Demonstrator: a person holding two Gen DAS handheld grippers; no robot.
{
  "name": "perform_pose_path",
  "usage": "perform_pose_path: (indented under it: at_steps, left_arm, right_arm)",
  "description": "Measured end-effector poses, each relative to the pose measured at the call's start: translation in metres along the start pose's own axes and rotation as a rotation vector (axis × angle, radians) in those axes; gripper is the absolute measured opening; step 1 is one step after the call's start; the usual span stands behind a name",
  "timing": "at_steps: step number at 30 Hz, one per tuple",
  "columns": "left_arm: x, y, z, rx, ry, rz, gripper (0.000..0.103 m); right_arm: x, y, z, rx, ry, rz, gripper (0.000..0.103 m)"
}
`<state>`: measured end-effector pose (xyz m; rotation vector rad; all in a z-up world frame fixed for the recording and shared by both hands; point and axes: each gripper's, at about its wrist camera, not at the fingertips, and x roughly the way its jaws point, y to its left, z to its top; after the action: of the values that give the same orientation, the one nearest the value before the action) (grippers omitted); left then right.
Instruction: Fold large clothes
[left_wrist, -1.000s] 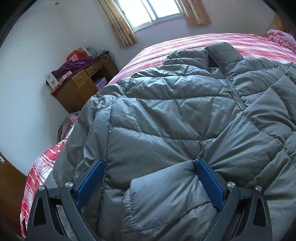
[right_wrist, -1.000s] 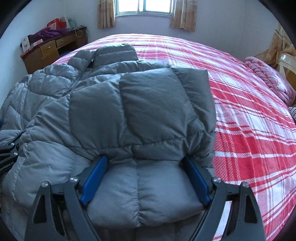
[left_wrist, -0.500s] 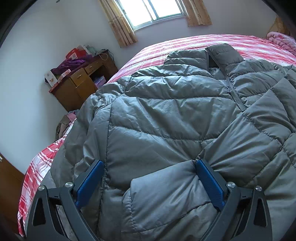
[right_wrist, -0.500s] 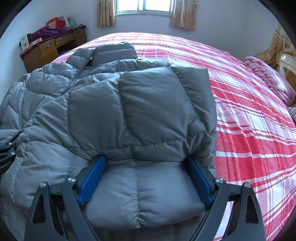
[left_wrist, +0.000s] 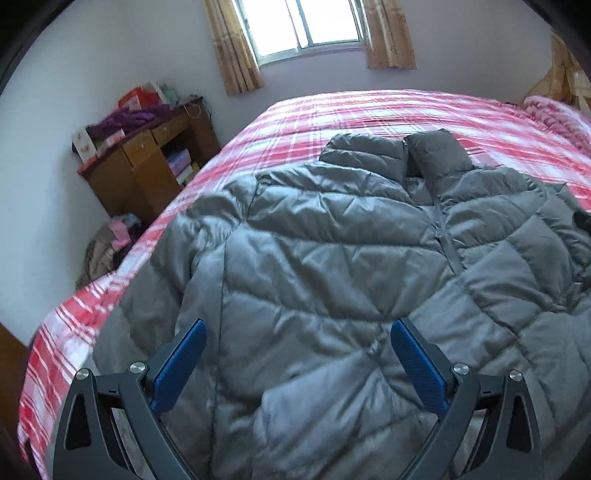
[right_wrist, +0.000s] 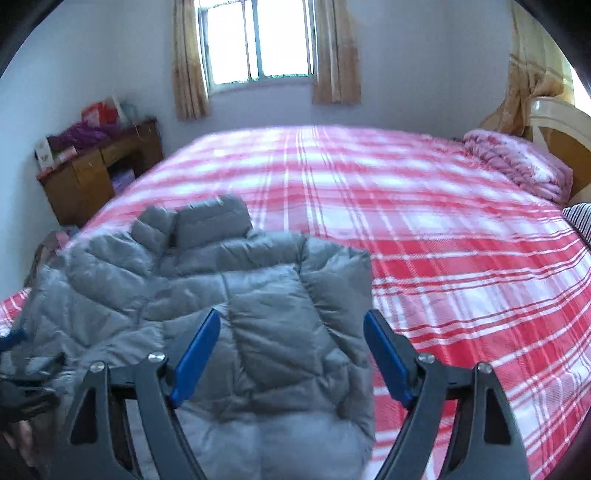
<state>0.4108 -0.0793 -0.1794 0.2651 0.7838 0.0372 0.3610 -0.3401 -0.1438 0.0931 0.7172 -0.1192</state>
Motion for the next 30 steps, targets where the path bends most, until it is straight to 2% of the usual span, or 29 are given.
perform_pose_path:
  at_steps: [3, 5, 30]
  left_arm:
    - [0.025, -0.009, -0.003, 0.039, 0.051, 0.05, 0.1]
    - [0.033, -0.01, -0.006, 0.044, 0.05, 0.06, 0.1]
    - [0.043, -0.007, -0.004, 0.018, 0.05, 0.064, 0.102]
  right_arm:
    - [0.044, 0.004, -0.014, -0.03, 0.115, -0.022, 0.083]
    - [0.061, 0.005, -0.025, -0.056, 0.145, -0.04, 0.083]
    - [0.065, 0.006, -0.029, -0.082, 0.174, -0.066, 0.086]
